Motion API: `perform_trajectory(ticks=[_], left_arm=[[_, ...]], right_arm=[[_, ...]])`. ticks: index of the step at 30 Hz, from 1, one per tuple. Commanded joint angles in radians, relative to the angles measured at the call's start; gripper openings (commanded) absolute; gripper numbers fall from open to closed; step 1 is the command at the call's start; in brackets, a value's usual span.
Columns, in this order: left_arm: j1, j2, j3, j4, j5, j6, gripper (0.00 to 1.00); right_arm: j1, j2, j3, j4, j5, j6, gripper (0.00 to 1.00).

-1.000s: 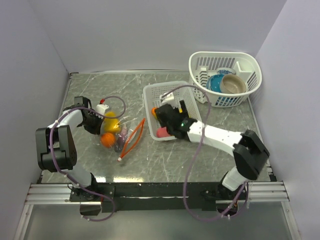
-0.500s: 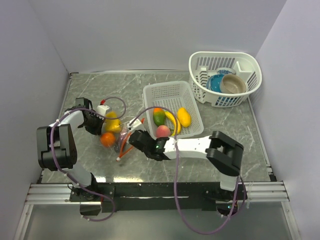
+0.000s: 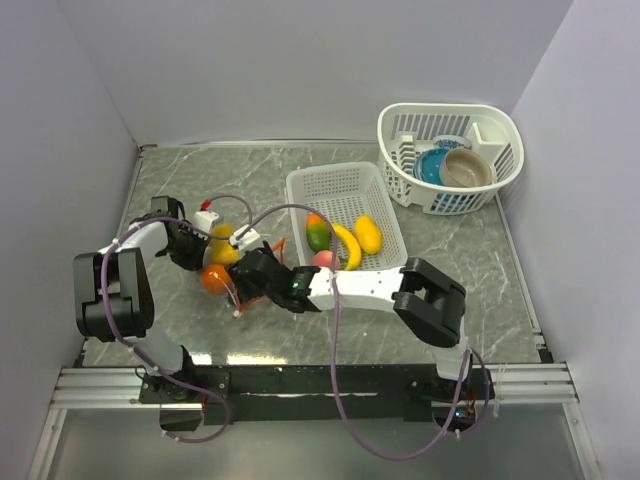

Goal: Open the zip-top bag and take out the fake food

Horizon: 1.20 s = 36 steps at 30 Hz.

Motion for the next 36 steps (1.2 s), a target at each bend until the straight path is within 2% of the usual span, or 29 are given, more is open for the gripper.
perform_trajectory(ticks=[1, 6, 7, 12, 17, 24, 27, 29, 30, 32, 33, 36], left_arm=[[-0.005, -0.021, 0.001, -0.007, 0.006, 0.003, 0.01], [-0.003, -0.032, 0.004, -0.017, 0.006, 0.006, 0.01], [-0.005, -0.032, 0.004, -0.018, 0.004, 0.008, 0.01], [-0.003, -0.043, 0.005, -0.029, 0.004, 0.011, 0.01], [-0.005, -0.047, 0.004, -0.041, -0.002, 0.015, 0.01], [-0.003, -0.049, 0.021, -0.052, -0.008, 0.018, 0.01], [-0.005, -0.052, 0.013, -0.041, -0.022, 0.02, 0.01], [-0.003, -0.062, 0.002, -0.034, -0.037, 0.029, 0.01], [-0.003, -0.066, -0.007, -0.031, -0.057, 0.032, 0.01], [0.004, -0.067, -0.004, -0.035, -0.06, 0.04, 0.01], [0.016, -0.066, 0.005, -0.041, -0.05, 0.041, 0.01], [0.053, -0.059, 0.042, -0.063, -0.019, 0.044, 0.01]], right_arm=[[-0.01, 0.061, 0.059, 0.032, -0.027, 0.022, 0.74], [-0.01, 0.118, 0.096, 0.066, -0.047, 0.022, 0.87], [-0.013, 0.138, 0.111, 0.074, -0.054, 0.023, 0.99], [-0.013, 0.232, 0.234, 0.013, -0.024, 0.054, 1.0], [-0.013, 0.27, 0.25, 0.011, -0.022, 0.042, 1.0], [-0.015, 0.214, 0.12, -0.011, 0.006, 0.065, 0.99], [-0.017, 0.169, 0.046, -0.004, 0.021, 0.074, 0.91], [-0.017, 0.144, 0.004, 0.0, 0.029, 0.071, 0.8], [-0.018, 0.118, -0.02, 0.003, 0.039, 0.067, 0.7], [-0.017, 0.092, -0.032, 0.0, 0.047, 0.059, 0.6], [-0.018, 0.059, -0.048, 0.002, 0.055, 0.044, 0.51], [-0.017, -0.013, -0.078, 0.0, 0.067, 0.019, 0.43]])
